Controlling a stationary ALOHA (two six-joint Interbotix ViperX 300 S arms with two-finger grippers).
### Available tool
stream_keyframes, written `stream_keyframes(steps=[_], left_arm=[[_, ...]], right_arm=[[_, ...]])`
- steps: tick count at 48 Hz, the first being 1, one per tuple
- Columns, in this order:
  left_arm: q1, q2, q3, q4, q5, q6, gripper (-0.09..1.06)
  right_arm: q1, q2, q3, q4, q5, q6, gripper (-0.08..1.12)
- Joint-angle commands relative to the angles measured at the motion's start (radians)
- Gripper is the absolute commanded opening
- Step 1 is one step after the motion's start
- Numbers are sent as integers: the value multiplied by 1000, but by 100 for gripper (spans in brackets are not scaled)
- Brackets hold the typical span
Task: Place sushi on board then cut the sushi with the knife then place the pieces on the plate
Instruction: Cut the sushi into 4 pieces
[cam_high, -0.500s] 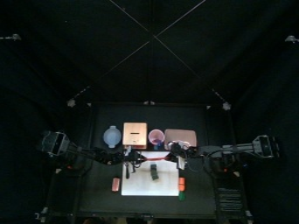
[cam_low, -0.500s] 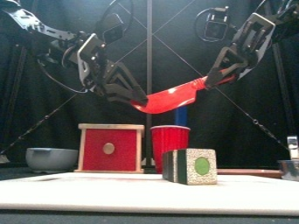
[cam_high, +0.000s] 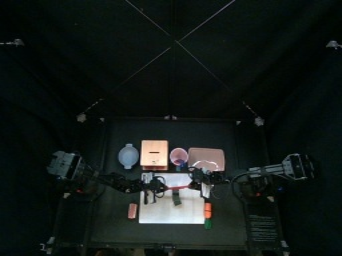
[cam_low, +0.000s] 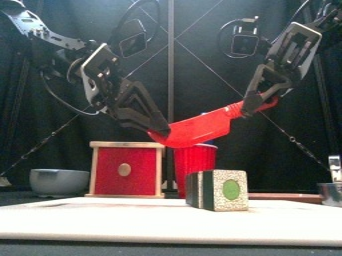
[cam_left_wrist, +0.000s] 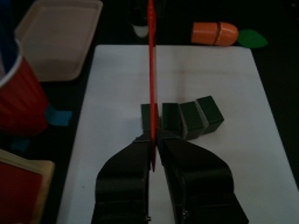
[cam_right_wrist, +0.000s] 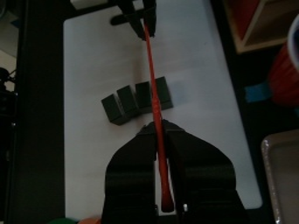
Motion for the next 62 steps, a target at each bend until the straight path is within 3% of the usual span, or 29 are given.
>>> stream_keyframes(steps=[1, 25, 41, 62], left_arm=[[0, 6, -46, -12, 26, 0, 51], [26, 26, -55, -8, 44, 2, 51], [41, 29, -58, 11, 41, 3, 51], [41, 48, -60, 11, 44, 2, 51]], right_arm=[[8, 8, -9, 14, 2, 2, 34], [-2, 52, -6, 11, 0, 0, 34], [-8, 57, -8, 8, -3, 0, 34], [-8, 74, -3, 9, -3, 0, 34]])
